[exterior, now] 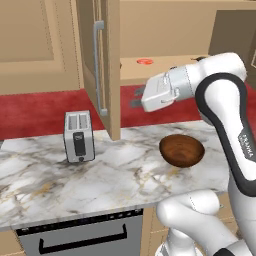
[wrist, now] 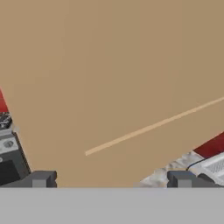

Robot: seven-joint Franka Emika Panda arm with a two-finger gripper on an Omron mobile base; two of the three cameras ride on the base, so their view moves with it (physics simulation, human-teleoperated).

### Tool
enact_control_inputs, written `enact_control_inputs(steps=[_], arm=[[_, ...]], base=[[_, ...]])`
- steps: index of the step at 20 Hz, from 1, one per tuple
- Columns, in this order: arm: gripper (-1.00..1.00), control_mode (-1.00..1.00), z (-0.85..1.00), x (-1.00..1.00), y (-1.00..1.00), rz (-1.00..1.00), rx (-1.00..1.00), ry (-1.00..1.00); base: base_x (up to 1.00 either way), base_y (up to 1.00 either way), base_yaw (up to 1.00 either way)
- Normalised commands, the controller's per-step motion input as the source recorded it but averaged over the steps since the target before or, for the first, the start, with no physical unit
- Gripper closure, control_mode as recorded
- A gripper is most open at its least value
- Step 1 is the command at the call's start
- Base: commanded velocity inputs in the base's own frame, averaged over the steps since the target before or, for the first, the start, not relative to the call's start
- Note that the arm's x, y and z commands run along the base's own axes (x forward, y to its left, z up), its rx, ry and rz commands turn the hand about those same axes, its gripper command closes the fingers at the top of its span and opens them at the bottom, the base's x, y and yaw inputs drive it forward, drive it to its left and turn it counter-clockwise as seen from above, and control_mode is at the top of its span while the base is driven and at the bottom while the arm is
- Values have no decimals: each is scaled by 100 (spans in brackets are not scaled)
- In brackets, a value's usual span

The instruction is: Open the cabinet. Pick the tangerine and banana from the cabinet and place them into the bowl. Then close the cabinet.

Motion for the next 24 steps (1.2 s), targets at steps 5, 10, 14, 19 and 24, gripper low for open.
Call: enact_control_inputs(steps=[5, 10, 14, 19, 24], arm=[[-100, -100, 3, 6, -49, -35, -10, 0], [-100, -100, 2, 0, -31, -59, -15, 0], [-100, -100, 0, 0, -44, -56, -9, 2], [-100, -100, 0, 0, -77, -39, -2, 1], [-100, -100, 0, 0, -82, -28, -1, 0]], base=[[0, 0, 0], [0, 0, 0], [0, 0, 0], [0, 0, 0], [0, 0, 0]])
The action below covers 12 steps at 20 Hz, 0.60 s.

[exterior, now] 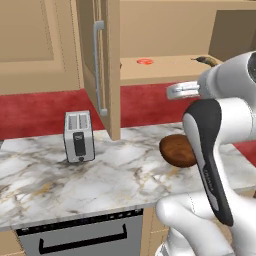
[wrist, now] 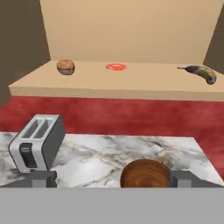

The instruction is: Open the cabinet. Pick the tangerine and banana from the cabinet and place them into the bowl. Then close the cabinet.

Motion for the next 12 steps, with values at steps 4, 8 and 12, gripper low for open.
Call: enact_control_inputs(steps=[4, 8, 12], arm=[[-100, -100, 0, 0, -67, -23, -1, 0], [-100, -100, 0, 2, -53, -18, -1, 0], [-100, -100, 0, 26, -40, -14, -3, 1]], base=[[0, 0, 0], [0, 0, 0], [0, 0, 0]])
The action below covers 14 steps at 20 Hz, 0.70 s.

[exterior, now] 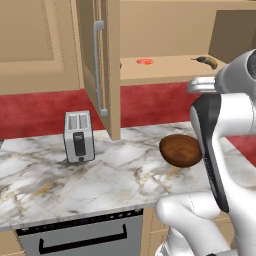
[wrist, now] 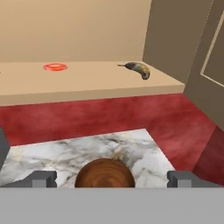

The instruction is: Open the cabinet. Pick the tangerine and banana from the cabinet and place them into the bowl. Then close the cabinet.

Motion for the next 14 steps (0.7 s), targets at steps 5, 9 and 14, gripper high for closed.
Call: enact_control_inputs(steps=[5, 9, 14], arm=[[-100, -100, 0, 43, -37, -12, -1, 7], [-100, -100, 0, 44, -36, -10, 0, 8], [-100, -100, 0, 43, -32, -3, 0, 7]], base=[[0, 0, 0], [0, 0, 0], [0, 0, 0]])
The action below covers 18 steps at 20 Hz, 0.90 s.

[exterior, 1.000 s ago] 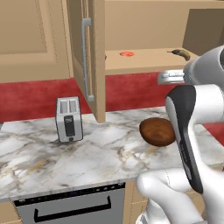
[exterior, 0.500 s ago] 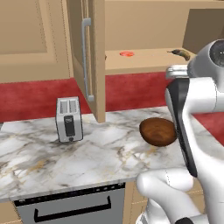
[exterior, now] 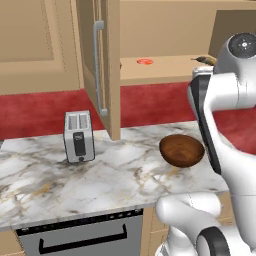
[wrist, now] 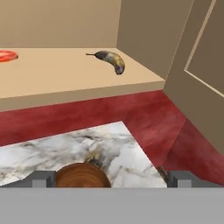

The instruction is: Open the cabinet. Pick the tangerine and banana from the cabinet and place them into the bowl. Then close the cabinet.

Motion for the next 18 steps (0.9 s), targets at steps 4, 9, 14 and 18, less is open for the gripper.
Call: enact_control_inputs(steps=[4, 9, 14, 18], arm=[[-100, -100, 0, 34, -28, 0, 0, 1], [-100, -100, 0, 36, -33, 0, 0, 0], [-100, -100, 0, 44, -33, 0, 0, 0], [-100, -100, 0, 54, -31, 0, 0, 1]], base=[[0, 0, 0], [0, 0, 0], [0, 0, 0], [0, 0, 0]])
